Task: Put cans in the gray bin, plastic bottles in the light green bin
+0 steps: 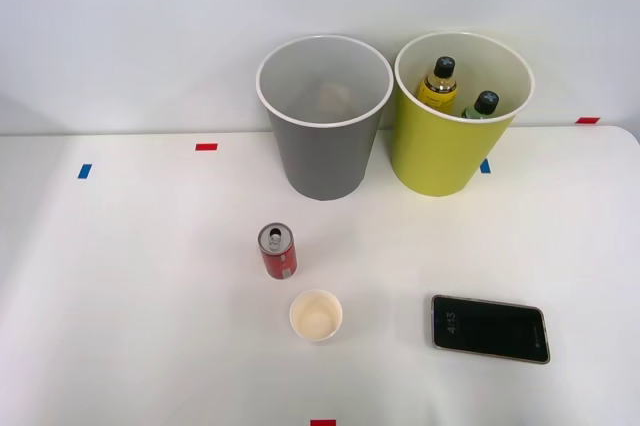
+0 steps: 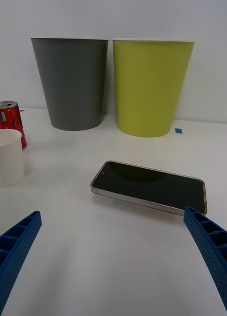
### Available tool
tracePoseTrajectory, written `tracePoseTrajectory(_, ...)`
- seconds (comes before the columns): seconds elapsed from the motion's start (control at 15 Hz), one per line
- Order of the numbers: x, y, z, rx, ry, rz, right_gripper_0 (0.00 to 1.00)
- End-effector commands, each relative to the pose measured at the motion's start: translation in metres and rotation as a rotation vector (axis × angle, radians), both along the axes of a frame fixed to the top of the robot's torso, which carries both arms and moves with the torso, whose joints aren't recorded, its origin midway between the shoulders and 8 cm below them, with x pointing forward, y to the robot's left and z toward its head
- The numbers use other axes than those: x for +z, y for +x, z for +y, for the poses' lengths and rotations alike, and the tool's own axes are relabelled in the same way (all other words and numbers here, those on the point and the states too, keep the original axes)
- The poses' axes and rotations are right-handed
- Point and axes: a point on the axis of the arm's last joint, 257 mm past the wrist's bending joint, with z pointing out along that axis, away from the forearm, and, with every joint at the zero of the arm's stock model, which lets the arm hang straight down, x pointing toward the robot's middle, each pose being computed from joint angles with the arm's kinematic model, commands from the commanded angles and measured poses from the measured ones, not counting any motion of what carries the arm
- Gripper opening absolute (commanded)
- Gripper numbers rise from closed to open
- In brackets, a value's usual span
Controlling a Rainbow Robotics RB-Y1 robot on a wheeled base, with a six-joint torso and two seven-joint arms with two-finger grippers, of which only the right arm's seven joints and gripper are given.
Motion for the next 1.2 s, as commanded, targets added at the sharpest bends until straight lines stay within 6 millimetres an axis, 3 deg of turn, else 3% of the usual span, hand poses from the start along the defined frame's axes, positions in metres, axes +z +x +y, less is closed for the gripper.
tracePoseTrajectory(0.07,0.0,0.0,0.0,0.0,0.0,0.0,1.0)
tracePoseTrajectory(1.2,0.0,0.0,0.0,0.0,0.0,0.0,1.0)
